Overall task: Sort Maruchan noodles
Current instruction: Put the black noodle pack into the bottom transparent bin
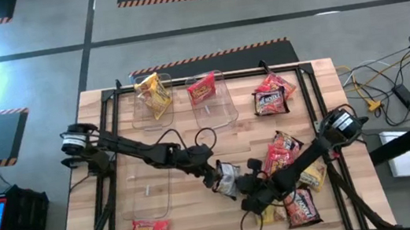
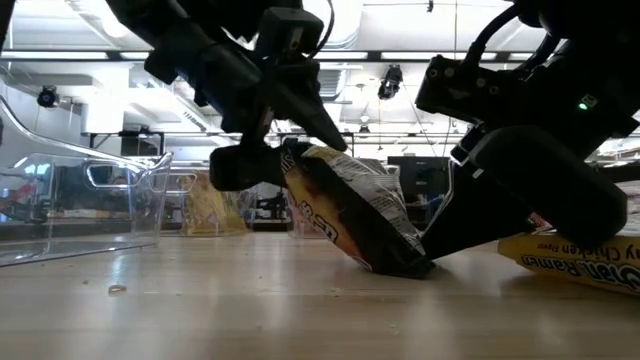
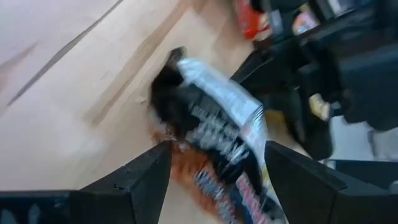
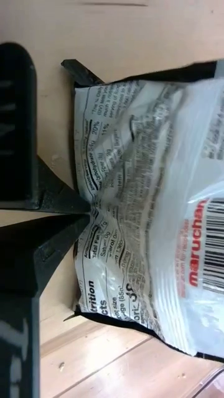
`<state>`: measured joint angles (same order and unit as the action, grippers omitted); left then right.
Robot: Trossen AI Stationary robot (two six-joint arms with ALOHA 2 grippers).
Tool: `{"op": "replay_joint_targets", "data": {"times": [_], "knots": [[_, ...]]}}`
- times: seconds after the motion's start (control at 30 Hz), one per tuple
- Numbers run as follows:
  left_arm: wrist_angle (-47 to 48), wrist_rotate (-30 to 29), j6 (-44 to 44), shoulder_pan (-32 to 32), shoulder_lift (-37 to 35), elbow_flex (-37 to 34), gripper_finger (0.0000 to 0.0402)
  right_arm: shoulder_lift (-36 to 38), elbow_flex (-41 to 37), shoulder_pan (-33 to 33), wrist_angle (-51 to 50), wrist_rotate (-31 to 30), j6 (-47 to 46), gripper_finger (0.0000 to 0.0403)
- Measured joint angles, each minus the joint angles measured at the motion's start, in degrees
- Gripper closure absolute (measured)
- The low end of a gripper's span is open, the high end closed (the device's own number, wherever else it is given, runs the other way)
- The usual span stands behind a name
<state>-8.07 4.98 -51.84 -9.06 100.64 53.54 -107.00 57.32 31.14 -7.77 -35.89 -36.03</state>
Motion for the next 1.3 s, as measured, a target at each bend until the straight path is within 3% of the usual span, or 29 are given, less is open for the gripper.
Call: {"op": "replay_joint_targets", "data": {"times": [0.47, 1.3], "knots": [[-6.0, 1.5, -6.0, 0.2, 4.0, 0.0, 0.0161, 0.0, 0.0, -1.0, 0.9, 0.2, 2.8, 0.0394], [-1.4, 2.0, -6.2, 0.2, 7.5, 5.0, 0.0175, -0.1, -0.1, -1.2, 2.6, 0.2, 3.8, 0.0394]]}}
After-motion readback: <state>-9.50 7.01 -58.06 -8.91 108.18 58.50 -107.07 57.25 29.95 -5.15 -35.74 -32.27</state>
